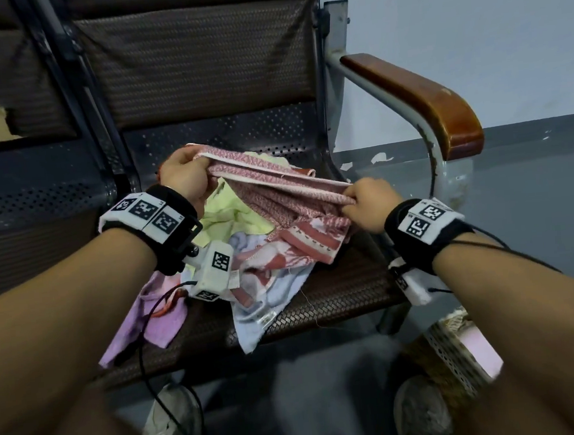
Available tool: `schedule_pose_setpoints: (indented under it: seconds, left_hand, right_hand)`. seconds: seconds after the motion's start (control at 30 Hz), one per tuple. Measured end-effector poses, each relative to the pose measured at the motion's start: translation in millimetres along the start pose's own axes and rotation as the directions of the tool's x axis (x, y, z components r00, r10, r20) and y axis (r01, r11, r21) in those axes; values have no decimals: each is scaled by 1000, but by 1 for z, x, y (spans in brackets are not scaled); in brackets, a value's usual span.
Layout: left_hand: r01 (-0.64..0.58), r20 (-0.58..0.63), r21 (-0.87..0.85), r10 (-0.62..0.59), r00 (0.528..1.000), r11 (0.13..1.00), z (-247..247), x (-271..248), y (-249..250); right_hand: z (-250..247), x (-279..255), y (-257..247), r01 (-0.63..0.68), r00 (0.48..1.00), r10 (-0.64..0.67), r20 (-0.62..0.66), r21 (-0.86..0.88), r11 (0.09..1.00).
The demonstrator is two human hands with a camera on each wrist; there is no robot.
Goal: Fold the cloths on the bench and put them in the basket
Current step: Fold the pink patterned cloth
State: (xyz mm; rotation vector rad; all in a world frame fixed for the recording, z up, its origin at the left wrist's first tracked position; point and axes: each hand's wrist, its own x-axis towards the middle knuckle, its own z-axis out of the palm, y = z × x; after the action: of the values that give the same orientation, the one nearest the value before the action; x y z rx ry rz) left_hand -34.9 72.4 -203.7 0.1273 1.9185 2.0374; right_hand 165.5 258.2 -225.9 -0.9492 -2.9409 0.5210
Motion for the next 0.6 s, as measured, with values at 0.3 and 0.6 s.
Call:
schedule_pose_setpoints:
  seconds: [0.3, 0.6]
  left_hand:
    - [215, 109, 33, -218, 970, 976, 3, 0, 2]
    - [195, 269, 14, -192, 944, 981, -11, -1, 10]
  right_hand:
    - [-5, 14, -1, -158, 962, 272, -26, 759, 632]
    - [-3, 13, 14, -121, 976, 151, -157, 185, 975]
